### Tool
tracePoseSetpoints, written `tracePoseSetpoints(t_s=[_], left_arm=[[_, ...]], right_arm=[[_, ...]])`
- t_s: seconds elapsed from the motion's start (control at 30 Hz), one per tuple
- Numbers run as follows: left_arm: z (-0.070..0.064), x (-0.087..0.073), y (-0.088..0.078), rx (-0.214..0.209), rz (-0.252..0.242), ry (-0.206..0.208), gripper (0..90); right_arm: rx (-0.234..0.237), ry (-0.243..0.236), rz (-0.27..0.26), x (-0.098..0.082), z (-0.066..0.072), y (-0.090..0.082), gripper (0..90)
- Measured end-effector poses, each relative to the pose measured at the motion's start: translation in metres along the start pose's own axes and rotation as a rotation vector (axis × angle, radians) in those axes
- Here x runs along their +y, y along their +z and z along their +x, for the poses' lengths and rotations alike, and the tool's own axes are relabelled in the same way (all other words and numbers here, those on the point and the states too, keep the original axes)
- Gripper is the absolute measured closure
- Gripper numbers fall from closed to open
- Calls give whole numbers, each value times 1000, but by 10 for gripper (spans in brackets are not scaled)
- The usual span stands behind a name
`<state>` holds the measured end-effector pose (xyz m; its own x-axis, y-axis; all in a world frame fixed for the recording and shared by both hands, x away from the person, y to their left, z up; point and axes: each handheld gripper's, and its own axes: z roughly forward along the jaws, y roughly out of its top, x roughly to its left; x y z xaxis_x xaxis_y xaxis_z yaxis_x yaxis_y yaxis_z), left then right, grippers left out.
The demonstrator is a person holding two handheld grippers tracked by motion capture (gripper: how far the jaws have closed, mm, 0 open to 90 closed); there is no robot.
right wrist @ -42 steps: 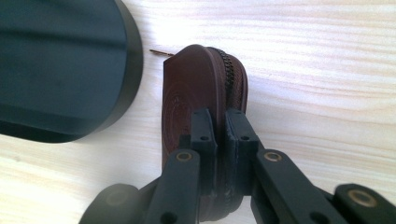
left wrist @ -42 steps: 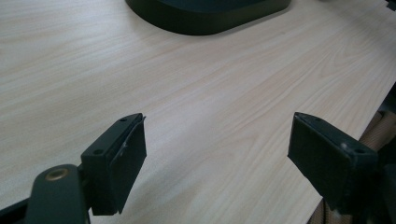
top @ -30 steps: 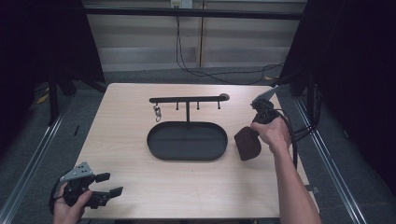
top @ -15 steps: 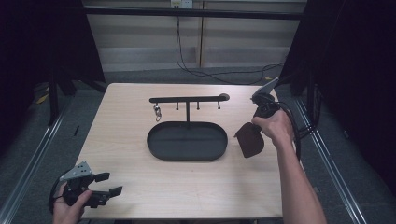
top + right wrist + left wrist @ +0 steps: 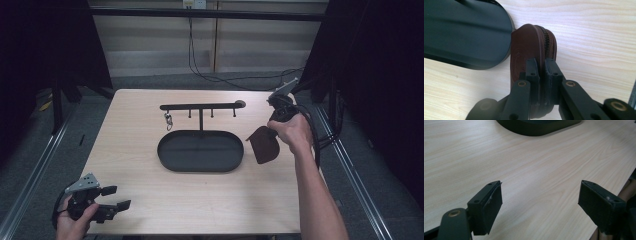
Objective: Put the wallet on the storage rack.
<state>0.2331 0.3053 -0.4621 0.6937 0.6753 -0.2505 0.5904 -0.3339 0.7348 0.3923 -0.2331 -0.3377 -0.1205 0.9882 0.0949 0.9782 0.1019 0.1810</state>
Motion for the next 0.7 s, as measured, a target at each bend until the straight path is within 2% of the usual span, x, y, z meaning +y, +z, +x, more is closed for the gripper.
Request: tracePoseSetpoints(t_s=[0.2,0.4,0.47,0.53,0.57,0.6,0.7], left_arm=[[0,0,1,4,5,2,191],[0,0,0,3,3,5,191],[0,0,0,-2,2,7,191],[0,0,0,-1,3,7,191],[0,0,0,0,1,7,191],[0,0,0,0,1,7,191],[0,0,0,-5,-5,6,191]], right_arm=[[-8,-7,-12,2,5,-8,829],[10,-15,-46,6,12,-20,829],[40,-21,-62,8,17,-23,830],[50,-22,-63,8,18,-24,830],[78,-24,-77,10,22,-23,830],[78,-24,-77,10,22,-23,830],[151,-18,-106,11,24,-22,830]])
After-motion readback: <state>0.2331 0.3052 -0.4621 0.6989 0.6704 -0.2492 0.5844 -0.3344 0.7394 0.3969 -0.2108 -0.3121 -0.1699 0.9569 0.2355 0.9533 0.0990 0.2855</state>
